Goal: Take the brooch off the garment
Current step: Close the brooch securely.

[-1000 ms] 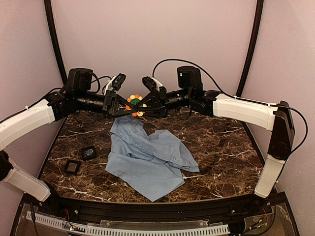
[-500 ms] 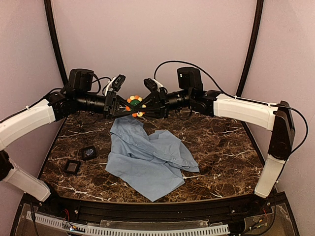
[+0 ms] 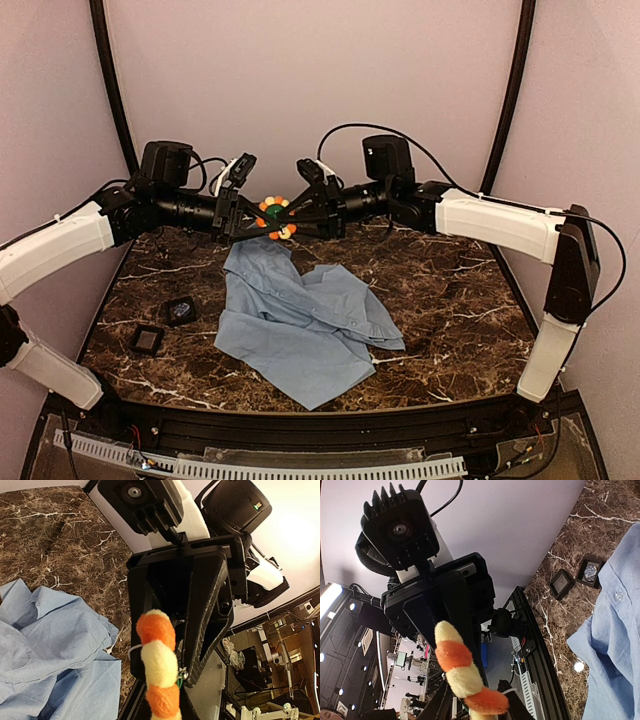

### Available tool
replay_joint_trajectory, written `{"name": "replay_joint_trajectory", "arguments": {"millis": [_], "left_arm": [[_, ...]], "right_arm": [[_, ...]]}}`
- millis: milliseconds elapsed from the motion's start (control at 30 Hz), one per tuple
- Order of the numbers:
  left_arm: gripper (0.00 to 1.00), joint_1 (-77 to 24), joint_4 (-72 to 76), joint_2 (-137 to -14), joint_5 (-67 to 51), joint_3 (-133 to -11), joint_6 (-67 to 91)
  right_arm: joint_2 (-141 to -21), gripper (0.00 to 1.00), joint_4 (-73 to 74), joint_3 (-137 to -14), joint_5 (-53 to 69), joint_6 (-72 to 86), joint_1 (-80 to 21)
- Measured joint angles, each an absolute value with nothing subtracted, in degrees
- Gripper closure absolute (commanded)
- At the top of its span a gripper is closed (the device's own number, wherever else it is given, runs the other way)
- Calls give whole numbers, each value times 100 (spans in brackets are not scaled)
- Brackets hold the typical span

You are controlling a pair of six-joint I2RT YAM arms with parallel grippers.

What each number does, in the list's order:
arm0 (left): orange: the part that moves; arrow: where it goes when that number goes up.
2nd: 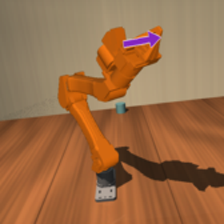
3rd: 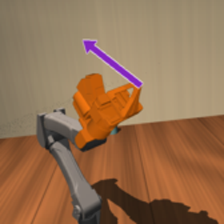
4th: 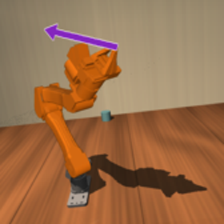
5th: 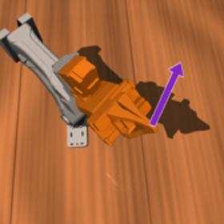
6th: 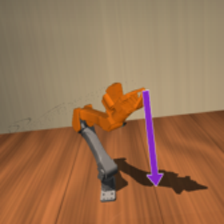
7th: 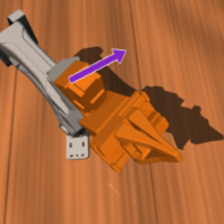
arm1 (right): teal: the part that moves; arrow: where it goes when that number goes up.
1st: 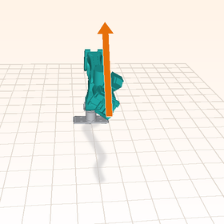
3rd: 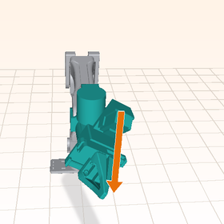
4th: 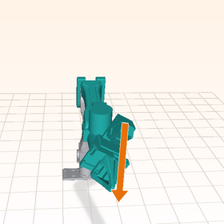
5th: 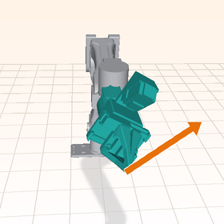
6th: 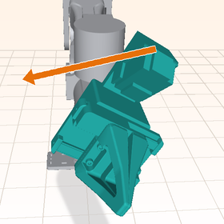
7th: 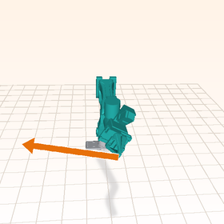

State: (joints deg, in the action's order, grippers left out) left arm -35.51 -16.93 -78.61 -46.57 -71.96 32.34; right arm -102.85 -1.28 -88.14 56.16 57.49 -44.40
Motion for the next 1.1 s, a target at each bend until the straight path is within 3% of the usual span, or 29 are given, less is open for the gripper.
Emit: {"name": "replay_joint_trajectory", "arguments": {"millis": [633,867,1100], "left_arm": [[99,-3579,-1347,-7894,-5009,-7196,3395],[99,-3579,-1138,-7896,-5122,-7192,3551],[99,-3579,-784,-7896,-5286,-7120,3854]], "right_arm": [[-10219,43,-1131,-8477,6001,5887,-4300],[-9817,29,-1542,-8058,5771,5916,-4259],[-9378,27,-1286,-7909,5172,5474,-4152]]}}
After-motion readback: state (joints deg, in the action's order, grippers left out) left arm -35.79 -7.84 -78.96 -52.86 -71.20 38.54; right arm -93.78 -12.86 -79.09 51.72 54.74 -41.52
